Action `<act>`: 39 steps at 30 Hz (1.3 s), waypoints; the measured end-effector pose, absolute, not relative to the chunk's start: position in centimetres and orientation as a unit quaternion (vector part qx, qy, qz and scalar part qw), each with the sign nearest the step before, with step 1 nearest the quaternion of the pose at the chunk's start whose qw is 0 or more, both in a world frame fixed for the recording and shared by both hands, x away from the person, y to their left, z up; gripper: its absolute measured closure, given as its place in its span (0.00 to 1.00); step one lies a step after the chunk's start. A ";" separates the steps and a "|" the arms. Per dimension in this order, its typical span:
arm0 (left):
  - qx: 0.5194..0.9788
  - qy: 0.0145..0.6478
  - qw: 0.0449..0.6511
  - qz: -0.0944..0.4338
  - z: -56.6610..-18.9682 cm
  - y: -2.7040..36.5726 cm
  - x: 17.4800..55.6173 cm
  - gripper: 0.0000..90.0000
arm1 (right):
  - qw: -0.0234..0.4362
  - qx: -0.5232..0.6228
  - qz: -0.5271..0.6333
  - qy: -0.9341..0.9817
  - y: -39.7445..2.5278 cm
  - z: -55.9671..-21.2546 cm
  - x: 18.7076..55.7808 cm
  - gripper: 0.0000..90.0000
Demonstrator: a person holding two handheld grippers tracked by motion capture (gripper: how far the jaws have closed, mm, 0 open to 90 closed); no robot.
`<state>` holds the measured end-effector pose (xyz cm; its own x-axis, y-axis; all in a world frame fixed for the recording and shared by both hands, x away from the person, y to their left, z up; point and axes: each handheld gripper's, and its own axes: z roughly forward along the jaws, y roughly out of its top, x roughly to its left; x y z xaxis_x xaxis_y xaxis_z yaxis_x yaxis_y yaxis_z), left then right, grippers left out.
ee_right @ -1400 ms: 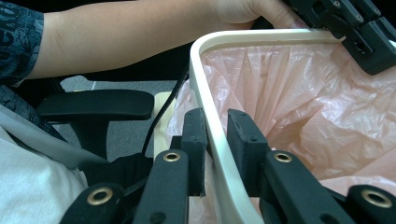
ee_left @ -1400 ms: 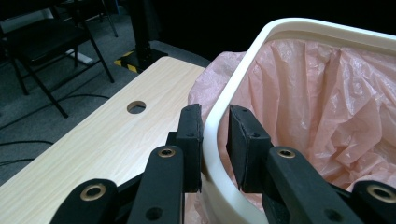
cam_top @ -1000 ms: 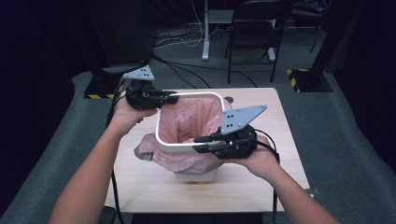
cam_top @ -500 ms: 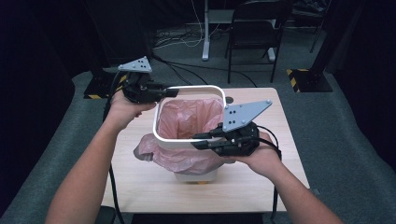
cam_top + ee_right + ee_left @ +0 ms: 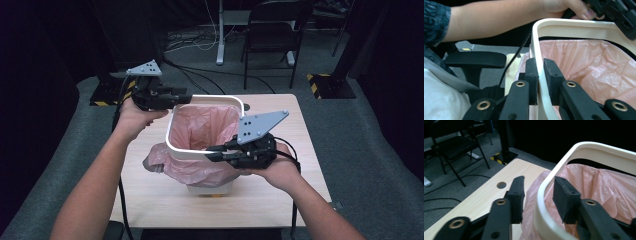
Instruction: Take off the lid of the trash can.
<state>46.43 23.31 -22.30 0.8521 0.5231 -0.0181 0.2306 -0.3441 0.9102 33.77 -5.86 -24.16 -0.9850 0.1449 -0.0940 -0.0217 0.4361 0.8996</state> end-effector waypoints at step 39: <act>0.800 0.225 0.537 0.145 -24.7 26.2 42.1 0.58 | 0.194 0.140 0.526 0.816 -13.7 -24.1 33.2 0.91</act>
